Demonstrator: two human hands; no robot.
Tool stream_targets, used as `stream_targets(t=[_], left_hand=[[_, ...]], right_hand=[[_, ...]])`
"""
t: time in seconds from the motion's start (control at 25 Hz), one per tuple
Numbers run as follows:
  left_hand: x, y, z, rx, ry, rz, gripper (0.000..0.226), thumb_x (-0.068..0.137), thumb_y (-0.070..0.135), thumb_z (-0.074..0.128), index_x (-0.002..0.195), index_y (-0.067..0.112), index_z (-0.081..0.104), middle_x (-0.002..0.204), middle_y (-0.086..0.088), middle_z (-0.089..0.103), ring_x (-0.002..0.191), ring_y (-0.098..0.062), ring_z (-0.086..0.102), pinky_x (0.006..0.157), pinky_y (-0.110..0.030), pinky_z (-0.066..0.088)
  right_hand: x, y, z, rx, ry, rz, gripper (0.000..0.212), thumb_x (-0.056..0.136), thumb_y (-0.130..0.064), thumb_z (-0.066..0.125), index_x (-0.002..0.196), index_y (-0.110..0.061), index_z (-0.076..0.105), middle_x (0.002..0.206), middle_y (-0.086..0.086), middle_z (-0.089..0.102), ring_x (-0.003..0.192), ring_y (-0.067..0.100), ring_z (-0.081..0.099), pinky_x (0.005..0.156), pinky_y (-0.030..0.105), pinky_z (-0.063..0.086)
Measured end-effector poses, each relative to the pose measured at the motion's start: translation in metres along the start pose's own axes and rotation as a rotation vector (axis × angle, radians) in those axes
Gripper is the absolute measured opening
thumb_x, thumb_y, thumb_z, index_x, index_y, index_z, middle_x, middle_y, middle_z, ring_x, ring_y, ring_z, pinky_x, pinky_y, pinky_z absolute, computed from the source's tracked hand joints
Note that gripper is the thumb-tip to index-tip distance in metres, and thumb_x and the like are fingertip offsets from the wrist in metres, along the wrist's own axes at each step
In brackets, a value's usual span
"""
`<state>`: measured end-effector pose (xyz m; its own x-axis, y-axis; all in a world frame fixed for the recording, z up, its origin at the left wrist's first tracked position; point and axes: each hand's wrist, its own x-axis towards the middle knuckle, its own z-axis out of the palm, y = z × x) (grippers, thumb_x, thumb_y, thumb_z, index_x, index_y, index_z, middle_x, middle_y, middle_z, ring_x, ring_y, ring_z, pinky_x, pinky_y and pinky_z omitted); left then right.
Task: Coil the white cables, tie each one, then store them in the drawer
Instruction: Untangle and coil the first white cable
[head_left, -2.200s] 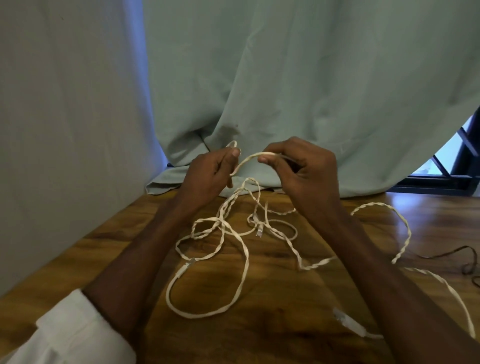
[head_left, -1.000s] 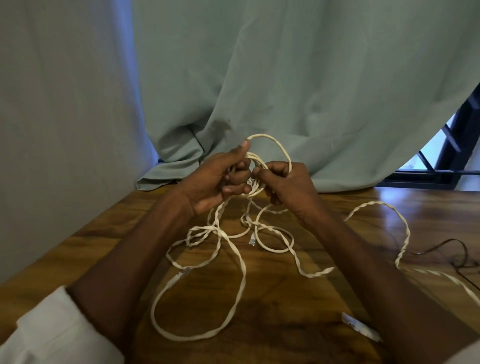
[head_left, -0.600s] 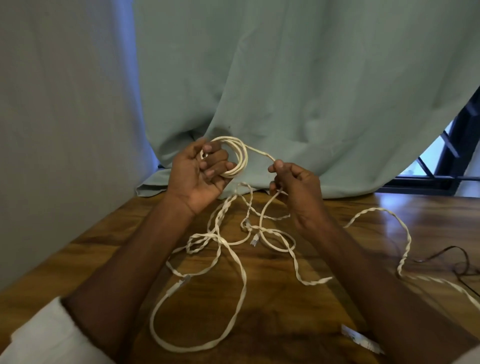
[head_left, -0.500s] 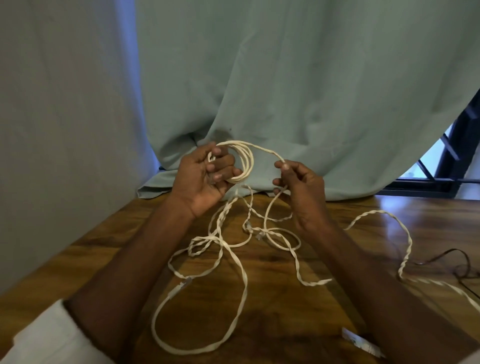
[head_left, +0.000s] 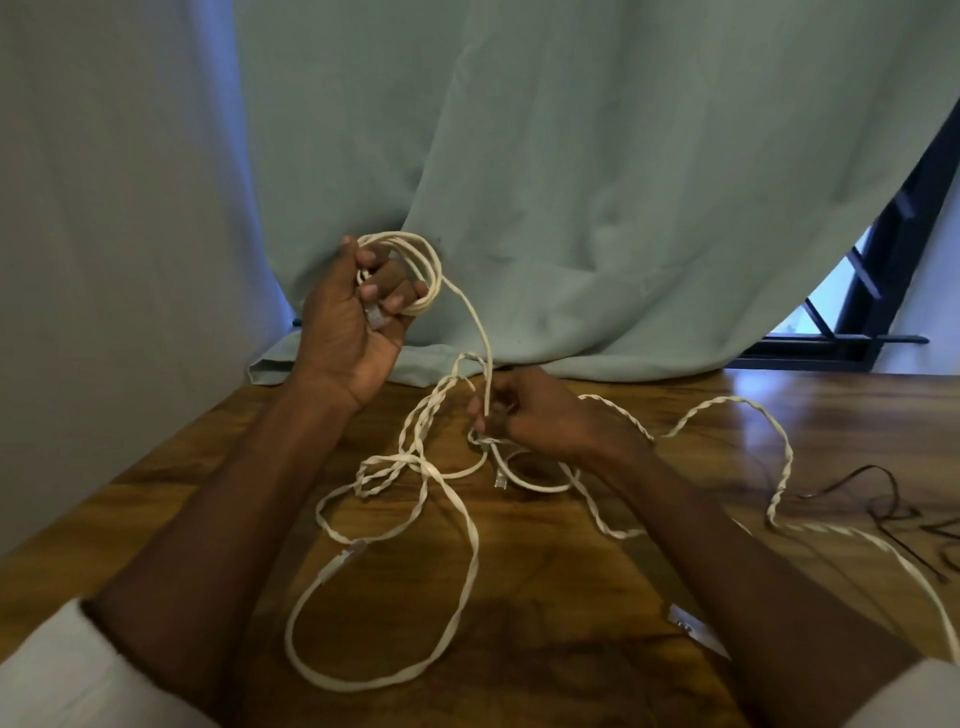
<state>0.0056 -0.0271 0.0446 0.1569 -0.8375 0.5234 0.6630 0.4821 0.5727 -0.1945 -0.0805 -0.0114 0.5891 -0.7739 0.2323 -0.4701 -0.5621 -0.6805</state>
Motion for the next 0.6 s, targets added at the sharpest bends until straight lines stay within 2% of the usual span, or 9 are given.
stream_targets(t=[0.08, 0.16, 0.2, 0.28, 0.32, 0.36, 0.44, 0.52, 0.6], left_hand=[[0.001, -0.005, 0.001, 0.017, 0.046, 0.014, 0.041, 0.113, 0.033, 0.032, 0.077, 0.020, 0.047, 0.054, 0.007, 0.037, 0.051, -0.009, 0.033, 0.066, -0.023, 0.036], [0.000, -0.016, 0.004, 0.156, 0.129, 0.043, 0.039, 0.115, 0.032, 0.033, 0.080, 0.019, 0.046, 0.057, 0.007, 0.039, 0.049, -0.007, 0.035, 0.059, -0.023, 0.041], [-0.001, -0.023, 0.006, 0.261, 0.157, 0.048, 0.040, 0.115, 0.032, 0.033, 0.081, 0.018, 0.046, 0.057, 0.006, 0.041, 0.048, -0.007, 0.039, 0.056, -0.025, 0.045], [-0.007, -0.033, 0.013, 0.457, 0.151, 0.027, 0.044, 0.115, 0.036, 0.032, 0.079, 0.015, 0.046, 0.054, 0.002, 0.043, 0.047, -0.015, 0.051, 0.054, -0.030, 0.051], [-0.011, -0.035, 0.016, 0.523, 0.132, 0.014, 0.046, 0.115, 0.037, 0.031, 0.078, 0.014, 0.047, 0.053, -0.001, 0.045, 0.049, -0.020, 0.057, 0.055, -0.030, 0.054], [-0.014, -0.035, 0.019, 0.562, 0.121, 0.009, 0.048, 0.115, 0.037, 0.031, 0.077, 0.012, 0.047, 0.052, -0.003, 0.047, 0.050, -0.023, 0.061, 0.056, -0.030, 0.055], [-0.017, -0.033, 0.021, 0.586, 0.118, 0.000, 0.048, 0.115, 0.037, 0.030, 0.079, 0.011, 0.048, 0.051, -0.006, 0.051, 0.051, -0.026, 0.066, 0.056, -0.030, 0.057], [-0.016, -0.034, 0.020, 0.625, 0.097, -0.018, 0.049, 0.115, 0.037, 0.028, 0.080, 0.010, 0.050, 0.054, -0.010, 0.060, 0.056, -0.029, 0.071, 0.062, -0.033, 0.060], [-0.017, -0.039, 0.020, 0.677, 0.037, -0.043, 0.051, 0.115, 0.038, 0.027, 0.079, 0.010, 0.050, 0.059, -0.015, 0.067, 0.063, -0.034, 0.074, 0.070, -0.038, 0.062]], right_hand=[[-0.002, 0.003, 0.001, 0.094, 0.037, 0.090, 0.005, 0.100, -0.019, 0.067, 0.101, -0.016, 0.071, 0.087, 0.008, 0.079, 0.074, 0.023, 0.076, 0.075, 0.044, 0.064], [-0.002, 0.001, 0.003, 0.404, 0.251, 0.088, 0.010, 0.108, -0.020, 0.053, 0.104, -0.015, 0.061, 0.075, 0.017, 0.075, 0.054, 0.029, 0.070, 0.051, 0.038, 0.057], [-0.002, 0.000, 0.001, 0.440, 0.397, 0.033, 0.010, 0.109, -0.021, 0.051, 0.106, -0.017, 0.059, 0.070, 0.015, 0.073, 0.050, 0.026, 0.068, 0.047, 0.033, 0.053], [0.000, 0.005, -0.007, 0.253, 0.648, -0.093, 0.007, 0.108, -0.024, 0.054, 0.111, -0.024, 0.060, 0.070, 0.004, 0.071, 0.057, 0.013, 0.069, 0.051, 0.029, 0.052], [0.000, 0.008, -0.012, 0.150, 0.699, -0.139, 0.010, 0.106, -0.023, 0.057, 0.114, -0.028, 0.061, 0.074, 0.000, 0.070, 0.065, 0.009, 0.070, 0.057, 0.030, 0.055], [0.001, 0.010, -0.017, 0.107, 0.693, -0.159, 0.017, 0.105, -0.019, 0.059, 0.117, -0.030, 0.062, 0.078, -0.003, 0.070, 0.074, 0.009, 0.071, 0.064, 0.031, 0.058], [0.002, 0.012, -0.024, 0.273, 0.600, -0.136, 0.028, 0.103, -0.010, 0.060, 0.124, -0.028, 0.065, 0.083, 0.001, 0.070, 0.081, 0.015, 0.073, 0.073, 0.037, 0.063], [0.000, 0.006, -0.023, 0.643, 0.478, -0.071, 0.027, 0.104, -0.006, 0.057, 0.123, -0.022, 0.068, 0.081, 0.007, 0.069, 0.074, 0.021, 0.073, 0.069, 0.042, 0.065], [-0.002, -0.001, -0.019, 0.897, 0.484, -0.034, 0.023, 0.107, -0.008, 0.053, 0.119, -0.020, 0.068, 0.079, 0.008, 0.066, 0.065, 0.020, 0.069, 0.060, 0.037, 0.061]])
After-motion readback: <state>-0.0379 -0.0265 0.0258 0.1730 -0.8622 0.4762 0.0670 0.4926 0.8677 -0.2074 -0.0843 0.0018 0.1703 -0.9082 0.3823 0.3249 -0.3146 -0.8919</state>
